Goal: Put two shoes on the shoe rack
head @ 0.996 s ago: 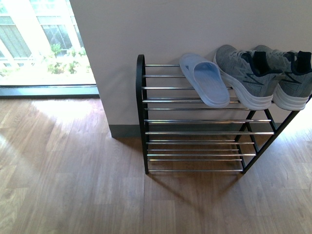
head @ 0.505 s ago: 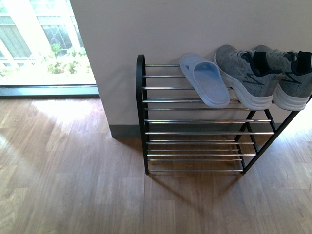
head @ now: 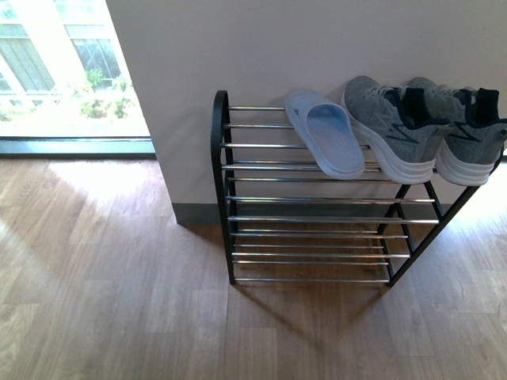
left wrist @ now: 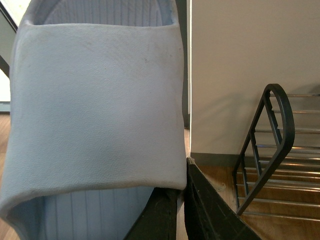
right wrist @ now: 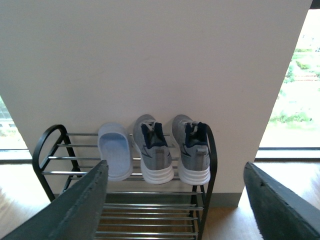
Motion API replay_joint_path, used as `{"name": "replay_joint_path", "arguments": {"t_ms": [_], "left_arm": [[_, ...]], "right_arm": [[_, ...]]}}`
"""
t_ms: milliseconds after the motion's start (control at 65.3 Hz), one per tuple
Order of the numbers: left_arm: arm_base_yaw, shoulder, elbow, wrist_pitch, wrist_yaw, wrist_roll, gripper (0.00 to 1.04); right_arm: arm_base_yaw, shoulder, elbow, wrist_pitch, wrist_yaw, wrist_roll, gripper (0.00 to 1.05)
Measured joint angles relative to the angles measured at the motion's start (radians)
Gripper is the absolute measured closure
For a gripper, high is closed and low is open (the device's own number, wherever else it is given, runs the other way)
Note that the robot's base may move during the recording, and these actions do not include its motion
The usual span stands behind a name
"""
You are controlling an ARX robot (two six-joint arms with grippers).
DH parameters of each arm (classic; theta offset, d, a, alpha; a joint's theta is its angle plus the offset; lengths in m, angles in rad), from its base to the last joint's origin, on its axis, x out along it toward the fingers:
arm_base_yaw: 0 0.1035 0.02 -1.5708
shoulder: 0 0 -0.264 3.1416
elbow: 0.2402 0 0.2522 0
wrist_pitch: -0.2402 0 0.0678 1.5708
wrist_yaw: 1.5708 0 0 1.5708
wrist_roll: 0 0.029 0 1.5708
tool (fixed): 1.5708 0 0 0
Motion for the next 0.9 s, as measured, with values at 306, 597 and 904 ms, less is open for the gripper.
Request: {"name": "replay_joint_path", "arguments": {"t_ms": [306,597,904], "left_arm": [[-0.002,0.000,0.000,0.000,0.008,0.000,1.03],[-0.005,0.002,0.000,0.000,0.008,0.000,1.03],[0.002,0.086,0.051,-0.028,0.040,-0.130,1.03]], "right_arm": [[0.000,0.000,0.000,0.000,0.002,0.000,0.09],[0.000,0.000,0.000,-0.002,0.005,0.000,0.09],[0.000,-0.001,0.000,-0.002,0.004,0.000,0.09]]}}
